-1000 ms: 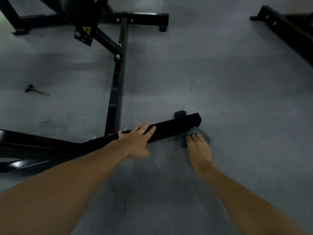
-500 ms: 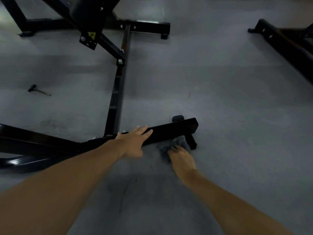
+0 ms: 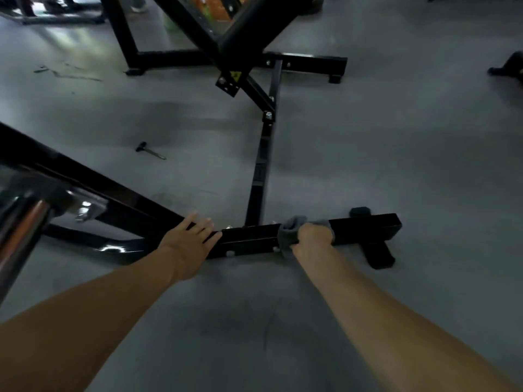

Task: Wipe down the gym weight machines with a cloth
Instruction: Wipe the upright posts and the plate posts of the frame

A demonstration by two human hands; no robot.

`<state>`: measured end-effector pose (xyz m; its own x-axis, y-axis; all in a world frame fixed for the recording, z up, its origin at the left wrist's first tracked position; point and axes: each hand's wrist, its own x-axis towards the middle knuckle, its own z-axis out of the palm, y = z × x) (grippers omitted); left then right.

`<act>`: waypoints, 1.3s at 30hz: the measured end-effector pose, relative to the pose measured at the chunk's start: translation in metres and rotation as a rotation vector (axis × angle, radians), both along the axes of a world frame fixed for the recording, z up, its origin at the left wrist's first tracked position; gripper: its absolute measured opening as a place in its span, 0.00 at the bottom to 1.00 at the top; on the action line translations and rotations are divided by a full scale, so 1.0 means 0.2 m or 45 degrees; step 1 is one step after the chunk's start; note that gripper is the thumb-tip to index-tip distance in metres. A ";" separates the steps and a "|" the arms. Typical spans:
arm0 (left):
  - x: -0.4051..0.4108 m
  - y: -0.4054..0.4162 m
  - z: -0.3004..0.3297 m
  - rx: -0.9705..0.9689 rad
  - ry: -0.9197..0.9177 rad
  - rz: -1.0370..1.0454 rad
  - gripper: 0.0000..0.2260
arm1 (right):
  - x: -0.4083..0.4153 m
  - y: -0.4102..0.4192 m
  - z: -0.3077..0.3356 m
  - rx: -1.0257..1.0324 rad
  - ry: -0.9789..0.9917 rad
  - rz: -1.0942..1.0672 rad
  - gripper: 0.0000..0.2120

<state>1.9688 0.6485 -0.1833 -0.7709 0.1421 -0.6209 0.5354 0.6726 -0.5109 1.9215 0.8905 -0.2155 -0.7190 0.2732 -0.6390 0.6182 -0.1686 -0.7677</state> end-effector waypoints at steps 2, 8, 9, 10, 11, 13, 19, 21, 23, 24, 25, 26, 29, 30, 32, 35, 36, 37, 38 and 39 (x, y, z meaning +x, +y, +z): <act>0.02 -0.03 0.02 -0.048 0.013 -0.045 0.29 | -0.02 -0.13 0.02 0.277 -0.197 0.262 0.16; 0.07 -0.09 0.10 -0.109 0.059 -0.058 0.28 | 0.00 -0.24 0.00 0.871 -0.261 0.601 0.15; 0.07 -0.09 0.11 -0.120 0.059 -0.041 0.28 | 0.03 -0.23 -0.01 0.731 -0.215 0.488 0.16; 0.07 -0.10 0.13 -0.135 0.059 -0.019 0.28 | 0.07 -0.23 -0.01 0.597 -0.143 0.369 0.16; 0.07 -0.10 0.15 -0.150 0.065 0.012 0.29 | 0.09 -0.23 0.00 0.540 -0.116 0.315 0.17; 0.07 -0.12 0.20 -0.170 0.086 0.076 0.31 | 0.09 -0.29 0.06 0.395 -0.092 0.283 0.14; 0.12 -0.20 0.56 -0.214 0.186 0.176 0.27 | 0.08 -0.57 0.42 -0.002 0.190 0.565 0.05; 0.14 -0.27 0.72 -0.215 0.257 0.183 0.27 | 0.08 -0.64 0.55 0.012 0.341 0.657 0.04; 0.16 -0.36 0.89 -0.187 0.376 0.166 0.27 | 0.06 -0.69 0.66 -0.037 0.434 0.723 0.07; 0.18 -0.42 0.98 -0.178 0.453 0.152 0.28 | 0.05 -0.72 0.72 -0.063 0.463 0.760 0.08; 0.20 -0.49 1.05 -0.170 0.526 0.137 0.28 | 0.03 -0.75 0.78 -0.085 0.490 0.784 0.09; 0.22 -0.56 1.12 -0.162 0.591 0.123 0.27 | 0.02 -0.78 0.84 -0.104 0.511 0.797 0.10; 0.31 -0.76 1.27 -0.163 0.774 0.102 0.29 | 0.00 -0.89 0.99 -0.169 0.597 0.811 0.11; 0.33 -0.82 1.31 -0.172 0.838 0.098 0.30 | 0.02 -0.93 1.04 -0.188 0.640 0.832 0.10; 0.38 -0.92 1.37 -0.170 0.958 0.102 0.31 | 0.06 -1.00 1.13 -0.227 0.708 0.878 0.09; 0.46 -1.04 1.48 -0.137 1.121 0.126 0.31 | 0.13 -1.19 1.26 -0.257 0.789 0.918 0.08; 0.48 -1.07 1.51 -0.130 1.173 0.122 0.31 | 0.15 -1.26 1.29 -0.280 0.810 0.919 0.08; 0.51 -1.11 1.55 -0.124 1.222 0.112 0.31 | 0.18 -1.33 1.33 -0.312 0.829 0.916 0.07; 0.53 -1.14 1.58 -0.117 1.268 0.098 0.32 | 0.21 -1.39 1.36 -0.326 0.863 0.915 0.07; 0.55 -1.18 1.62 -0.121 1.318 0.091 0.32 | 0.24 -1.46 1.40 -0.302 0.918 0.927 0.07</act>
<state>2.0792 0.4124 0.1401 -0.9375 0.0600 0.3429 -0.2348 0.6182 -0.7502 1.9690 0.5990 0.0637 -0.8906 -0.4540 0.0253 0.0403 -0.1342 -0.9901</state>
